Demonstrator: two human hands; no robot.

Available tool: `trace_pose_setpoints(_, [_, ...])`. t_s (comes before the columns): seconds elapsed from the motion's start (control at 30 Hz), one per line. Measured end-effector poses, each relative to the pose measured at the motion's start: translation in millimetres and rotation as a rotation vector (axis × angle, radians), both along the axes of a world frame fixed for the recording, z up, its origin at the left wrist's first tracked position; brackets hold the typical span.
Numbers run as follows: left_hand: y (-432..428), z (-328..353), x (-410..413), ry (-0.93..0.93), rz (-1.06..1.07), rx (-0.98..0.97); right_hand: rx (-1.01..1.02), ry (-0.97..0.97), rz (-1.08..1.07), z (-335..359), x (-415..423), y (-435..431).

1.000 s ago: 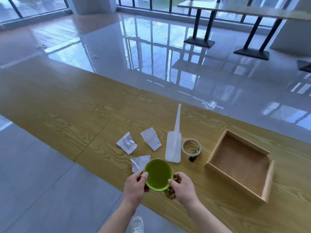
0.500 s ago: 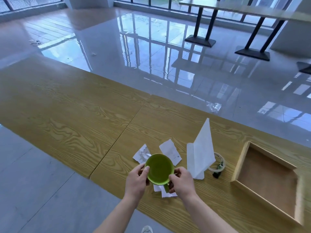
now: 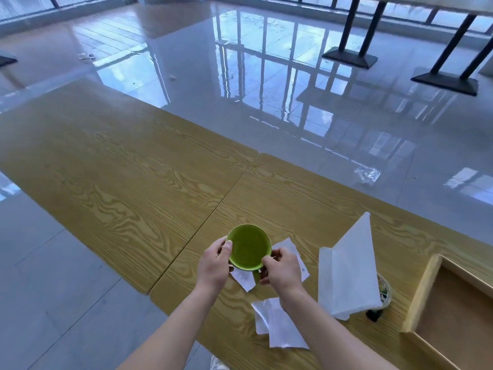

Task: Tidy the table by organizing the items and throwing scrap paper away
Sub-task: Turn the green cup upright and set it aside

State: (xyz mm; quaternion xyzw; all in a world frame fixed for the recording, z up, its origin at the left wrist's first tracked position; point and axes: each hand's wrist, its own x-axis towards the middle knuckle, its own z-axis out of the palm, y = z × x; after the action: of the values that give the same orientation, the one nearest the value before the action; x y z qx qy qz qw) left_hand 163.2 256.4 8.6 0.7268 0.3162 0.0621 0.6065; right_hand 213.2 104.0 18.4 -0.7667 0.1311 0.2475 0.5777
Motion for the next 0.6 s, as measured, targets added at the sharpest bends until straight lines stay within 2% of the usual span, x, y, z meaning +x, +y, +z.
trace_pose_setpoints(0.1, [20,-3,13,0.010,-0.022,0.000,-0.021,-0.007,-0.001,-2,15,21])
trace_pose_setpoints(0.27, [60,-15,23,0.031,-0.026,0.138,-0.026,0.045,-0.072,-12,30,56])
trace_pose_setpoints(0.47, [80,-27,24,0.061,-0.057,0.023,-0.001,0.112,-0.228,-25,23,102])
trace_pose_setpoints(0.6, [92,-31,19,0.079,-0.062,0.042,-0.002,0.122,-0.317,-34,5,122])
